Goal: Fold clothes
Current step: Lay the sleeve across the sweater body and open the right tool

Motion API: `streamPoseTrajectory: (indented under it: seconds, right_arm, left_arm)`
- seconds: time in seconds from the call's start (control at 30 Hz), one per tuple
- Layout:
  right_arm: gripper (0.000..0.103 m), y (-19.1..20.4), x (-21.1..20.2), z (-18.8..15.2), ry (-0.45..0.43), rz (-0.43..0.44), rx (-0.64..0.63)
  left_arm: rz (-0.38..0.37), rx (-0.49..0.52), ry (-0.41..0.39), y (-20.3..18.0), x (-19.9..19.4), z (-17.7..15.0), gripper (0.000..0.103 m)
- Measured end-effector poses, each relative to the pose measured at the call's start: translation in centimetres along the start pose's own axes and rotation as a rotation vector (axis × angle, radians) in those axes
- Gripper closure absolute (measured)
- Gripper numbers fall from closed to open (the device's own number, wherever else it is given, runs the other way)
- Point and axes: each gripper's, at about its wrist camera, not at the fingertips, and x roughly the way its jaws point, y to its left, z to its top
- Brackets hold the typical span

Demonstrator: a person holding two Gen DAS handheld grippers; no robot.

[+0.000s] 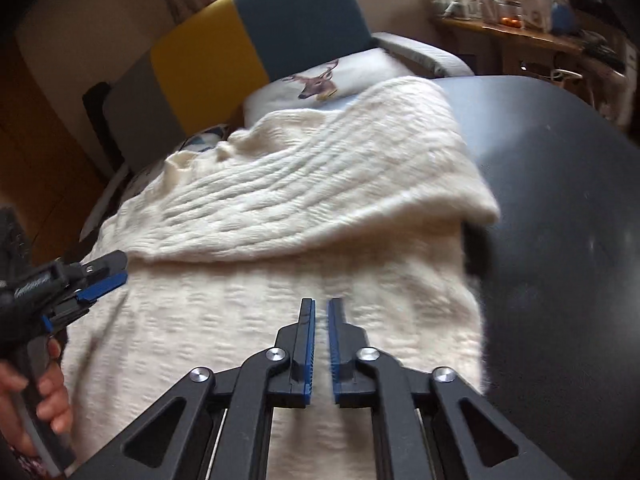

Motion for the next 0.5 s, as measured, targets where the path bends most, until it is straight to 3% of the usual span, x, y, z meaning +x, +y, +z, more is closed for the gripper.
streamPoseTrajectory:
  seconds: [0.13,0.27,0.3,0.37,0.5]
  right_arm:
    - [0.099,0.2,0.1,-0.2,-0.017,-0.013,-0.015]
    - [0.099,0.0,0.2,-0.2,-0.02,-0.01,-0.007]
    - [0.099,-0.2,0.2,-0.2,-0.021,-0.002,-0.001]
    - [0.1,-0.6,0.1,-0.4,-0.023,0.015,0.013]
    - [0.099,-1.7,-0.5,-0.3,-0.028,0.068,0.062]
  left_arm:
    - [0.012,-0.069,-0.021,0.2,1.8,0.4,0.066]
    - [-0.033,-0.14,-0.053,0.7,2.8,1.6,0.065]
    - [-0.04,-0.153,-0.056,0.8,3.1,1.8,0.068]
    - [0.006,-0.168,-0.051,1.1,3.4,2.3,0.094]
    - [0.022,-0.115,-0.095,0.4,2.2,3.0,0.098]
